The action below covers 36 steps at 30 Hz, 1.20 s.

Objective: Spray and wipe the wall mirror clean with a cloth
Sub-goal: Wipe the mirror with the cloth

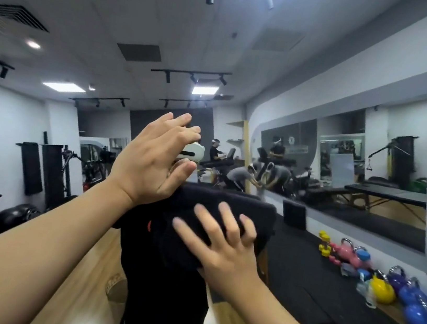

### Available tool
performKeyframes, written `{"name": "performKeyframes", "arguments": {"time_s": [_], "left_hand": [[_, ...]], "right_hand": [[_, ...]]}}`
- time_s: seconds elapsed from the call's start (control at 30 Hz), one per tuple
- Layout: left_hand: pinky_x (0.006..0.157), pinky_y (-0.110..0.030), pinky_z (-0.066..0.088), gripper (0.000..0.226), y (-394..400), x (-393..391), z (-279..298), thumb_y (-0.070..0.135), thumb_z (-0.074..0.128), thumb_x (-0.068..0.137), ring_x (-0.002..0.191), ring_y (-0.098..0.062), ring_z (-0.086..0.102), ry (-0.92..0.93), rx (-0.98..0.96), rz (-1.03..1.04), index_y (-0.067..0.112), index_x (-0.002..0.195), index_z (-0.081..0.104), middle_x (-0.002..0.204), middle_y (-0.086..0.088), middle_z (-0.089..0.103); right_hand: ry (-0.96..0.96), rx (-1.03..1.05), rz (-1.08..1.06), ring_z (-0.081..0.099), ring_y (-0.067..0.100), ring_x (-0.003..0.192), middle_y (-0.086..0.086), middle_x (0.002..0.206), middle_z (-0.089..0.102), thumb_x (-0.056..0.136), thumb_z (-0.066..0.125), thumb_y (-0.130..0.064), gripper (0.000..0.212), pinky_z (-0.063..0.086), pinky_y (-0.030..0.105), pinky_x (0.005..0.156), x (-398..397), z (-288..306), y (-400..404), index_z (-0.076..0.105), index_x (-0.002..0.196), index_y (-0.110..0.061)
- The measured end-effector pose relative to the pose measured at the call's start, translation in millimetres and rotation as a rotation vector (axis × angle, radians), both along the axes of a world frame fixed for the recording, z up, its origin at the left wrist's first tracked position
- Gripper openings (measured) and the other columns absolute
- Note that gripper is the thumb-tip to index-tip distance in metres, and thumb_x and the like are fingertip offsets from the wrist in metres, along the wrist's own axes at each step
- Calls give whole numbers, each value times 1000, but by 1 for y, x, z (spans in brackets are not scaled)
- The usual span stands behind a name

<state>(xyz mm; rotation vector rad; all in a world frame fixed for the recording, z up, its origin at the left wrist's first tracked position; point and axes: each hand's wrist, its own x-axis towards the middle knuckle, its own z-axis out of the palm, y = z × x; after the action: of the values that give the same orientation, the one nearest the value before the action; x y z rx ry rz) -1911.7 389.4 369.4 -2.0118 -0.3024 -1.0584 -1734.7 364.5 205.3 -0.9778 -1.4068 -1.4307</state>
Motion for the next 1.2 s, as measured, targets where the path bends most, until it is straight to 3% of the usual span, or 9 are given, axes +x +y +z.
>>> {"name": "performKeyframes", "arguments": {"time_s": [0.1, 0.17, 0.27, 0.4, 0.5, 0.63, 0.83, 1.0, 1.2], "left_hand": [[120, -54, 33, 44, -1, -1, 0, 33, 43, 104, 142, -35, 49, 23, 32, 62, 1, 118, 69, 135, -12, 66], [118, -54, 36, 37, -4, 1, 2, 27, 47, 102, 140, -35, 51, 27, 28, 70, 3, 113, 72, 132, -11, 68], [116, -54, 37, 33, -19, -2, 5, 23, 50, 99, 137, -34, 53, 35, -84, 75, 5, 117, 70, 129, -10, 68], [124, -50, 29, 36, -38, -45, 10, 24, 48, 99, 136, -30, 54, 72, -69, 138, 6, 124, 66, 133, -9, 65], [121, -52, 32, 37, -42, -89, 10, 23, 45, 98, 141, -30, 49, -4, -67, 150, 5, 121, 67, 139, -10, 62], [108, -45, 43, 30, -47, -119, 10, 21, 46, 97, 126, -31, 57, -72, -39, 77, 4, 107, 68, 123, -10, 67], [91, -51, 45, 29, -52, -123, -4, 27, 46, 98, 102, -32, 65, 73, 18, 116, 9, 92, 67, 106, -5, 68], [93, -50, 44, 30, -48, -128, -42, 28, 44, 99, 108, -34, 63, 51, -50, 69, 9, 90, 67, 107, -7, 66], [99, -48, 37, 31, -27, -147, -79, 28, 44, 98, 110, -27, 58, -61, -2, 84, 13, 90, 70, 111, -5, 67]], "right_hand": [[-220, -2, 21, 51, 27, 128, -5, 141, 60, 93, 53, -31, 47, 36, 45, 99, 38, 8, -1, 59, 139, -41], [-162, -18, 0, 51, 27, 127, -5, 142, 60, 90, 59, -34, 51, 35, 46, 97, 57, 25, -3, 57, 140, -41], [215, -54, 14, 48, 31, 125, 0, 143, 52, 78, 68, -40, 67, 33, 49, 93, 69, 51, -6, 54, 143, -37], [767, -85, 126, 39, 33, 125, 5, 147, 42, 83, 66, -45, 67, 27, 53, 99, 39, 80, -9, 46, 146, -36], [969, -64, 160, 36, 37, 133, 5, 150, 37, 78, 74, -33, 73, 26, 57, 104, -23, 82, -6, 46, 145, -35], [708, -134, 155, 33, 37, 137, 6, 149, 39, 57, 83, -32, 97, 25, 58, 105, -131, 56, -2, 45, 145, -35], [168, -73, 234, 46, 30, 130, -2, 141, 48, 81, 59, -37, 46, 27, 48, 109, -242, -13, 9, 55, 127, -43], [-12, -59, 290, 51, 24, 116, -9, 128, 57, 87, 56, -30, 31, 33, 42, 107, -232, -31, 9, 58, 117, -39], [-179, -8, 366, 51, 22, 128, -13, 128, 60, 101, 44, -25, 26, 32, 42, 110, -203, -52, 10, 62, 118, -34]]}}
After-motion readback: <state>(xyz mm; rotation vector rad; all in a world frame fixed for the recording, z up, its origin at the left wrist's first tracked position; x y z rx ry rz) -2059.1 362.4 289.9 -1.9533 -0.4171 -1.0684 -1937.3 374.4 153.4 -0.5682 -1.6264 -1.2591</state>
